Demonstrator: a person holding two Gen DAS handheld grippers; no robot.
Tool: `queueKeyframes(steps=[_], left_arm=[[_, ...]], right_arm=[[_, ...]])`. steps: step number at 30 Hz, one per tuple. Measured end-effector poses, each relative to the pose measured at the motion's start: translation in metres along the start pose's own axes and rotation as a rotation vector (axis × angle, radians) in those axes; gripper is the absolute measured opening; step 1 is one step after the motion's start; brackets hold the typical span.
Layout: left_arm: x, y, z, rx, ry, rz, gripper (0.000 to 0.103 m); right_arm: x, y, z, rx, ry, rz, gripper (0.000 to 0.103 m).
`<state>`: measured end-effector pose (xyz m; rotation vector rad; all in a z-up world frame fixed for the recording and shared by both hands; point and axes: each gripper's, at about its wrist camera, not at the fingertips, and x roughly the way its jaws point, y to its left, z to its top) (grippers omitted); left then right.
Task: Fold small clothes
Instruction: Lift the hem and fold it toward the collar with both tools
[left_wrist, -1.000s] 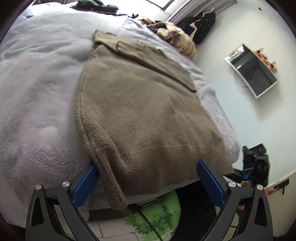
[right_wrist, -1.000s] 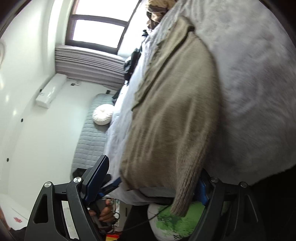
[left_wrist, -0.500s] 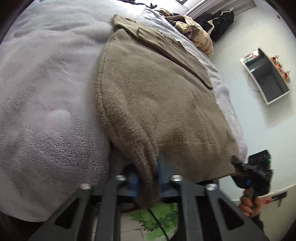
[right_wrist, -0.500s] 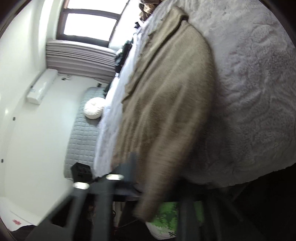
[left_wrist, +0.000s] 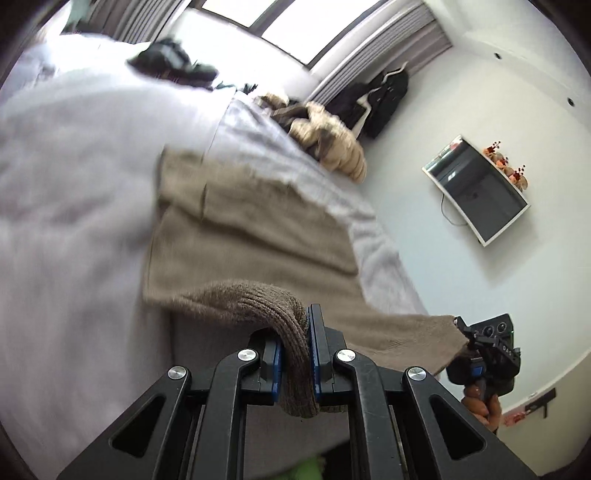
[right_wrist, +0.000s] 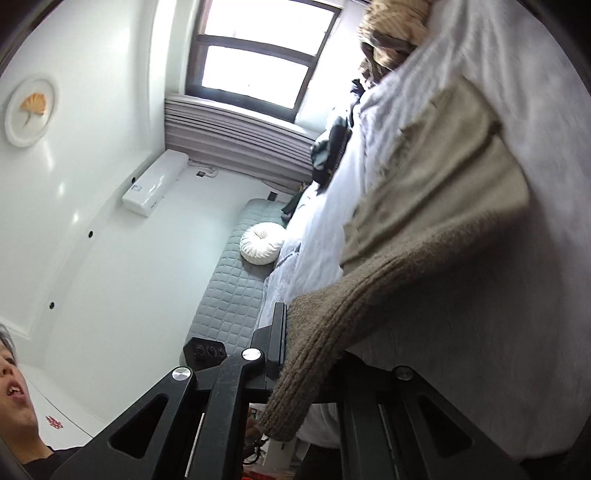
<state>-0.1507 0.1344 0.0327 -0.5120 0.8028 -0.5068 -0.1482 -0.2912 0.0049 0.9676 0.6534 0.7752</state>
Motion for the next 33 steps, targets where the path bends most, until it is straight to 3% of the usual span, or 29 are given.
queueKeyframes(steps=[9,15,22,28,32,33], left_arm=[[0.047,-0.010,0.121,0.076,-0.082,0.032,0.013],[0.130,0.021,0.178,0.066,-0.048,0.132,0.013],[0.226,0.070,0.185,0.056,0.065,0.254,0.013],[0.259,0.095,0.179,0.038,0.088,0.288,0.016],[0.252,0.103,0.180,0.025,0.052,0.338,0.074],[0.246,0.101,0.182,0.030,0.016,0.356,0.077]], right_arm=[[0.057,0.019,0.130,-0.102,-0.011,-0.038,0.006],[0.122,-0.033,0.202,-0.060,0.028,-0.139,0.006],[0.176,-0.135,0.225,0.073,0.063,-0.289,0.006],[0.188,-0.181,0.230,0.148,0.058,-0.356,0.010],[0.183,-0.183,0.234,0.167,0.052,-0.355,0.012],[0.183,-0.183,0.236,0.167,0.049,-0.356,0.018]])
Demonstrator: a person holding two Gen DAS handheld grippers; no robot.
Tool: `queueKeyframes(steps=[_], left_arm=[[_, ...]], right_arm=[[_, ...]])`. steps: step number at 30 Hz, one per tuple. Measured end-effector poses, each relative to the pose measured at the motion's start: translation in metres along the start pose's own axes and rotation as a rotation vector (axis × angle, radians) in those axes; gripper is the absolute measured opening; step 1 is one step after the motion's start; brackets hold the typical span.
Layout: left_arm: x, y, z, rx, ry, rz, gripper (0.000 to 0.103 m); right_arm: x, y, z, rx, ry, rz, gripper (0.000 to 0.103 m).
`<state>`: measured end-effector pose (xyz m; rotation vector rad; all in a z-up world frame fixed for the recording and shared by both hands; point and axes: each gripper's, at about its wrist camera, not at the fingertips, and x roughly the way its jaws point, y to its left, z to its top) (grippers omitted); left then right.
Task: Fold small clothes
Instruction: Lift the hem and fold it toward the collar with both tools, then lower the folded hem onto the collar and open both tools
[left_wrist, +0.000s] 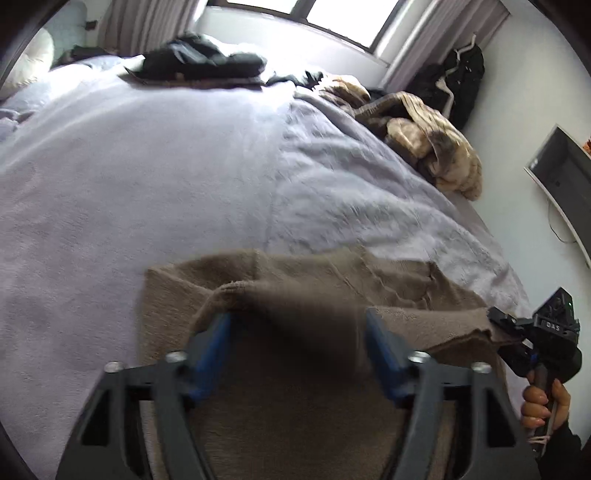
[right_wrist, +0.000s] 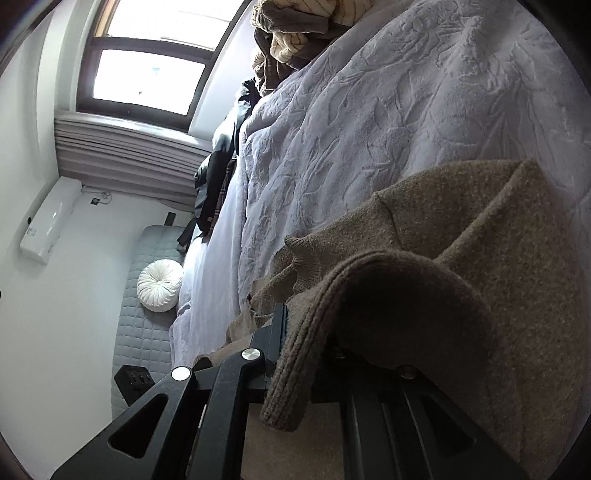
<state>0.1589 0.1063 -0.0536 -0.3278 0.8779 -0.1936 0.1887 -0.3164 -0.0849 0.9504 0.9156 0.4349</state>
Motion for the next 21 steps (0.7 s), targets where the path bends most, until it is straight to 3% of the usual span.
queueKeyframes(steps=[1,3,5,7,10,12,13,17,18,21], left_arm=[[-0.004,0.000,0.003,-0.001,-0.023,0.014,0.077],[-0.016,0.002,0.010,-0.010,-0.057,0.023,0.077],[-0.025,0.004,0.015,-0.003,-0.083,0.039,0.077],[-0.029,0.002,0.019,0.026,-0.082,0.036,0.077],[-0.028,-0.005,0.015,0.072,-0.053,-0.003,0.077],[-0.014,-0.012,0.011,0.094,-0.002,-0.041,0.077],[-0.005,-0.014,0.008,0.095,0.026,-0.048,0.077],[0.033,-0.008,-0.003,0.057,0.101,0.037,0.077],[0.036,0.000,-0.006,0.034,0.108,0.057,0.077],[0.019,0.012,-0.011,0.016,0.090,0.078,0.077]], right_arm=[[-0.002,0.001,0.002,-0.001,-0.009,-0.004,0.023],[-0.011,0.006,0.006,-0.004,-0.049,-0.003,0.056],[-0.024,0.011,0.011,-0.006,-0.108,0.010,0.063],[-0.039,0.016,0.012,-0.005,-0.147,0.029,0.063],[-0.047,0.023,0.006,-0.050,-0.134,0.010,0.059],[-0.040,0.026,0.001,-0.083,-0.095,-0.025,0.036],[-0.034,0.023,-0.001,-0.089,-0.075,-0.057,0.034],[-0.013,0.001,-0.009,-0.053,-0.047,-0.203,0.034],[-0.015,-0.008,-0.011,-0.041,-0.060,-0.257,0.029],[-0.035,-0.021,-0.014,0.003,-0.119,-0.253,0.029]])
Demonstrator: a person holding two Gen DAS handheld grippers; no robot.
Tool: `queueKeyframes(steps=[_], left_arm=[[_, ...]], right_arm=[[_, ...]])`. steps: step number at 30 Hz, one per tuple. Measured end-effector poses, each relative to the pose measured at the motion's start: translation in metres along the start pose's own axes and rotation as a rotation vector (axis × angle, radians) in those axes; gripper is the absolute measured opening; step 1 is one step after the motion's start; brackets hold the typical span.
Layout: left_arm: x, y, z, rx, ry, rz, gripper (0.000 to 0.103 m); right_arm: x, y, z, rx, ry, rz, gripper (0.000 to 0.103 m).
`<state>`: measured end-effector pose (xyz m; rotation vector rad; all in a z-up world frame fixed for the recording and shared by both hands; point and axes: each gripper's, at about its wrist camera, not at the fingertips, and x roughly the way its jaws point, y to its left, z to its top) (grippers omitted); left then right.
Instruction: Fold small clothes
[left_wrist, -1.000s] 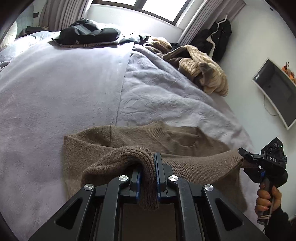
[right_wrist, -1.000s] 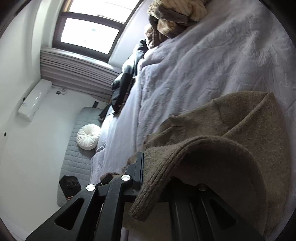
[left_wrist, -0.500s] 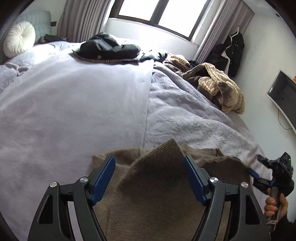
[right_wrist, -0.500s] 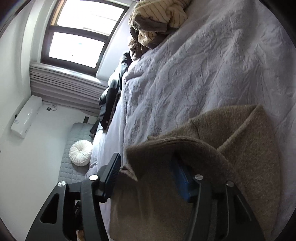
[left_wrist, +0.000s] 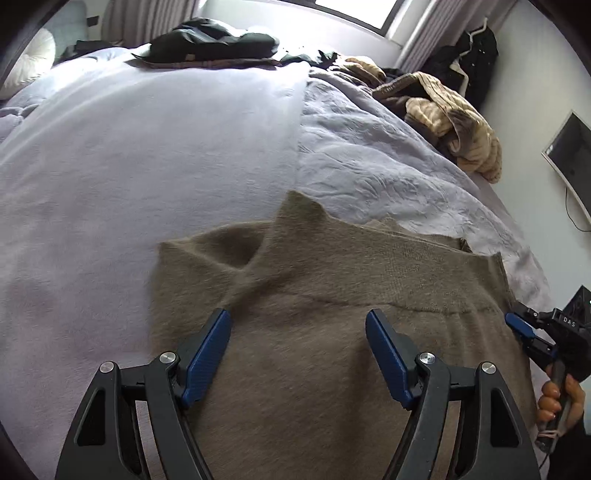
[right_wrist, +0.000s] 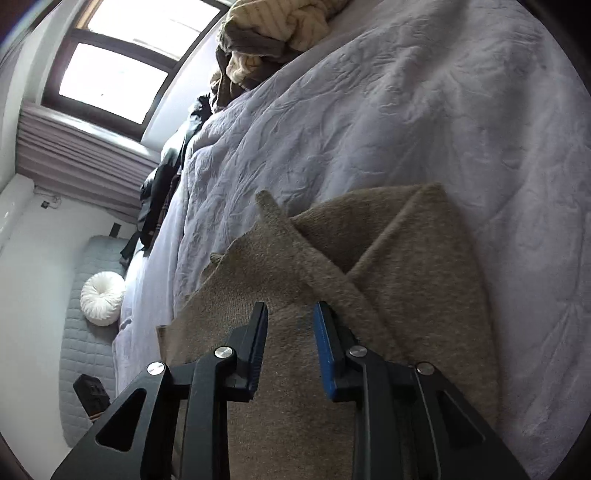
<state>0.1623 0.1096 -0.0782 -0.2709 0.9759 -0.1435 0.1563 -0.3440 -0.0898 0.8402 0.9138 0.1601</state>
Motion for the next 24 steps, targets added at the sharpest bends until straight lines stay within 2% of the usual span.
queueKeyframes(steps=[2,4,5,6,10,13,17,20,21,23,24], left_arm=[[-0.015,0.011,-0.005,0.011,-0.006,0.059,0.077],[-0.033,0.029,-0.016,-0.012,0.006,0.050,0.077],[-0.043,0.039,-0.023,-0.030,0.015,0.028,0.077],[-0.052,0.047,-0.031,-0.049,0.025,0.003,0.077],[-0.076,0.064,-0.063,-0.097,0.051,-0.069,0.077],[-0.084,0.065,-0.084,-0.124,0.073,-0.142,0.076],[-0.079,0.053,-0.101,-0.085,0.120,-0.201,0.076],[-0.070,0.042,-0.104,-0.071,0.150,-0.230,0.074],[-0.068,0.040,-0.105,-0.068,0.155,-0.238,0.064],[-0.064,0.035,-0.103,-0.056,0.171,-0.220,0.052],[-0.061,0.035,-0.102,-0.056,0.180,-0.203,0.030]], right_arm=[[-0.020,-0.010,-0.003,0.019,-0.032,-0.021,0.030],[-0.037,-0.014,-0.009,0.025,-0.040,-0.026,0.041],[-0.046,-0.016,-0.014,0.027,-0.040,-0.029,0.055],[-0.057,-0.019,-0.022,0.031,-0.039,-0.016,0.059],[-0.095,-0.030,-0.065,0.061,-0.017,0.064,0.059],[-0.116,-0.036,-0.095,0.092,-0.023,0.091,0.059],[-0.137,-0.049,-0.133,0.155,-0.046,0.070,0.059],[-0.134,-0.058,-0.145,0.200,-0.043,0.052,0.059],[-0.129,-0.059,-0.145,0.216,-0.040,0.050,0.059],[-0.120,-0.059,-0.140,0.231,-0.046,0.066,0.059],[-0.113,-0.059,-0.136,0.238,-0.060,0.070,0.059]])
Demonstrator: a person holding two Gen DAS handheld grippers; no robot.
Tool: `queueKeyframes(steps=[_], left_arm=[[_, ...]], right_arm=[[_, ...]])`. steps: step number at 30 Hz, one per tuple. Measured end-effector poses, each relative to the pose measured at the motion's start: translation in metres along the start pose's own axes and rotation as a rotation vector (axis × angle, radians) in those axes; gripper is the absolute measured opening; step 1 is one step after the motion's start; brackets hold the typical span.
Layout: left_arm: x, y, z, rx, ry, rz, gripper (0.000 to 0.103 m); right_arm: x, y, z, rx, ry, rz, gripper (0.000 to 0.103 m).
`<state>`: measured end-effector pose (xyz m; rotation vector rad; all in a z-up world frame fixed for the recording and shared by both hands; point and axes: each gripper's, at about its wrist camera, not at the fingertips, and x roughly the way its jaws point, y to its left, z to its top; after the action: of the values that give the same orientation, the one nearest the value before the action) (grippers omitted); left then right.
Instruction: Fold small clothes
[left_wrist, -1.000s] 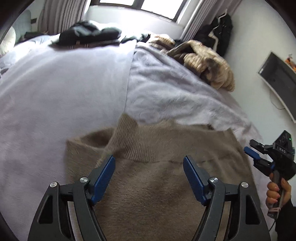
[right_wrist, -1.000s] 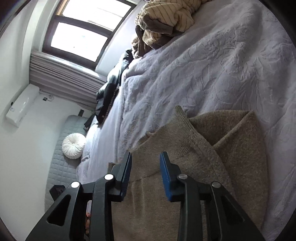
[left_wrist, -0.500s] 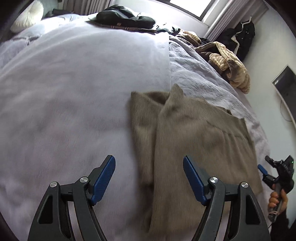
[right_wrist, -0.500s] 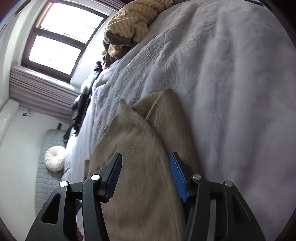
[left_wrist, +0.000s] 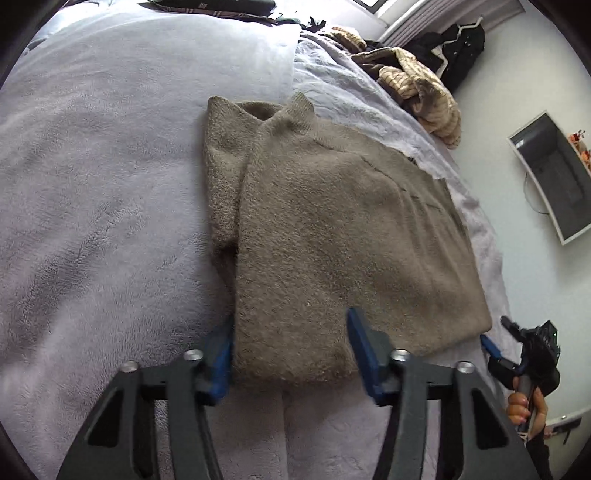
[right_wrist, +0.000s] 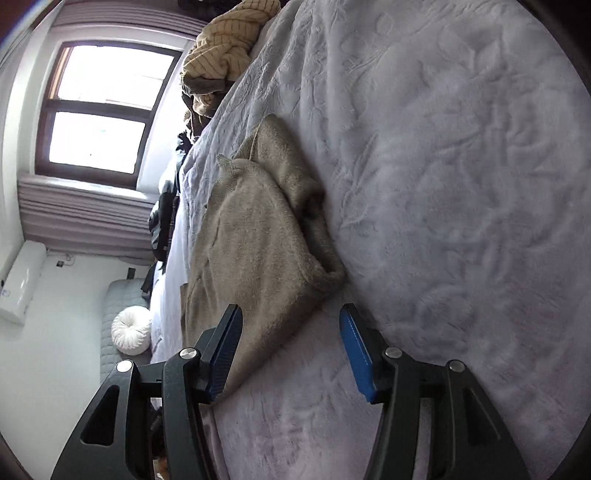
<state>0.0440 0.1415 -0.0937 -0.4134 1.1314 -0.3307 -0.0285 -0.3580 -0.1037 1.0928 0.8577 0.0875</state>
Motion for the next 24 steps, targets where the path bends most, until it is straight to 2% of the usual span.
queueKeyframes(steps=[1,3,4,6,9,11,13,15,18,20,21,22,24], left_arm=[[0.001,0.002,0.002,-0.005,0.011,0.007,0.020],[-0.002,0.005,0.004,-0.028,0.018,-0.016,0.019],[-0.007,0.003,0.003,-0.018,0.006,-0.019,0.019],[-0.022,-0.006,-0.002,0.053,-0.032,0.012,0.017],[-0.021,-0.003,-0.011,0.110,-0.015,0.069,0.014],[-0.011,0.007,-0.017,0.100,0.016,0.092,0.014],[-0.007,0.018,-0.022,0.066,0.017,0.079,0.014],[-0.015,0.020,-0.025,0.058,-0.001,0.078,0.014],[-0.026,0.018,-0.031,0.081,-0.014,0.116,0.014],[-0.037,0.018,-0.034,0.090,-0.030,0.150,0.014],[-0.041,0.016,-0.033,0.089,-0.045,0.166,0.014],[-0.046,0.015,-0.030,0.091,-0.063,0.176,0.014],[-0.058,0.011,-0.022,0.090,-0.105,0.172,0.014]], right_arm=[[0.007,0.001,0.004,0.006,-0.005,0.001,0.058],[0.023,0.007,0.010,-0.007,0.014,-0.040,0.008],[0.026,0.014,0.011,-0.036,0.019,-0.074,0.008],[0.017,0.039,0.008,-0.167,0.001,-0.089,0.008],[0.009,0.043,0.007,-0.248,0.009,-0.154,0.008],[0.015,0.027,0.008,-0.245,0.036,-0.210,0.008],[0.022,0.007,0.008,-0.196,0.058,-0.202,0.008],[0.018,0.005,0.009,-0.171,0.044,-0.177,0.008],[0.008,0.011,0.008,-0.202,0.040,-0.223,0.013],[-0.004,0.016,0.007,-0.226,0.022,-0.261,0.017],[-0.014,0.018,0.008,-0.244,-0.006,-0.284,0.021],[-0.025,0.022,0.008,-0.268,-0.037,-0.294,0.021],[-0.040,0.032,0.014,-0.315,-0.078,-0.268,0.021]])
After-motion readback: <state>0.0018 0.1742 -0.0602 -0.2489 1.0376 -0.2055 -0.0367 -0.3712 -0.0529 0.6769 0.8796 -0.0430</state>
